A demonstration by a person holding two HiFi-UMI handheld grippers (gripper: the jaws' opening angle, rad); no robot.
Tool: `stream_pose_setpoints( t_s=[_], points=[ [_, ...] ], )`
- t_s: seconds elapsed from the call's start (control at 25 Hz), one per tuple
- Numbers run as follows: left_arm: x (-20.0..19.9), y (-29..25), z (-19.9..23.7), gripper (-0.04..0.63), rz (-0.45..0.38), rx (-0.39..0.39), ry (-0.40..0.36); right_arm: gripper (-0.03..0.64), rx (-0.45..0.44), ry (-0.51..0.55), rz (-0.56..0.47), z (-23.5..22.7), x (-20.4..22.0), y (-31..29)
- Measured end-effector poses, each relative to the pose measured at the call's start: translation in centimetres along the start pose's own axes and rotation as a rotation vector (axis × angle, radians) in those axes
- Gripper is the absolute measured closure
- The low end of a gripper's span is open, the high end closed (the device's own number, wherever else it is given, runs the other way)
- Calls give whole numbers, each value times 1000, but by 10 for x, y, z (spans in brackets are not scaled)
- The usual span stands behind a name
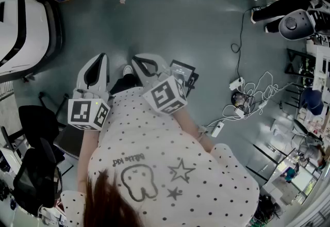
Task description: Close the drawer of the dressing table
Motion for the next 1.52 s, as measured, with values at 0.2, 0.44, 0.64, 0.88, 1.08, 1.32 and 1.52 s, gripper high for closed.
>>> stream_pose_setpoints(
  t_s=[0.2, 0.44, 0.64, 0.88, 1.08, 1.32, 1.52],
  points=[
    [-1, 0, 4, 597, -11, -3, 6, 618, 0, 5, 4, 0, -2, -2],
    [-4, -1, 4, 595, -48, -23, 36, 620, -10, 7, 7, -6, -1, -1],
    [-3, -2, 1, 594, -51, -16, 48, 618, -28, 10, 11, -6, 1, 1],
    [2, -10, -6, 594, -29, -35, 86, 618, -40, 14, 9, -17, 7, 8],
    [15, -20, -14, 594, -1, -36, 123, 617, -53, 1, -30, -27, 17, 17],
    [17, -26, -22, 594, 11, -12, 143, 603, -92, 12, -58, -32, 19, 21],
    [7, -42, -22, 593, 37, -17, 156, 591, -96, -3, -66, -48, 10, 21]
  ],
)
Point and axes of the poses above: the fingertips, and each gripper's own axes: y backward along the fingers, z to its left, x out of its underside, the point moved 10 cm from there along y, backward along the fingers, and after that the axes turned 14 degrees about -x, right-handed, at the moved point
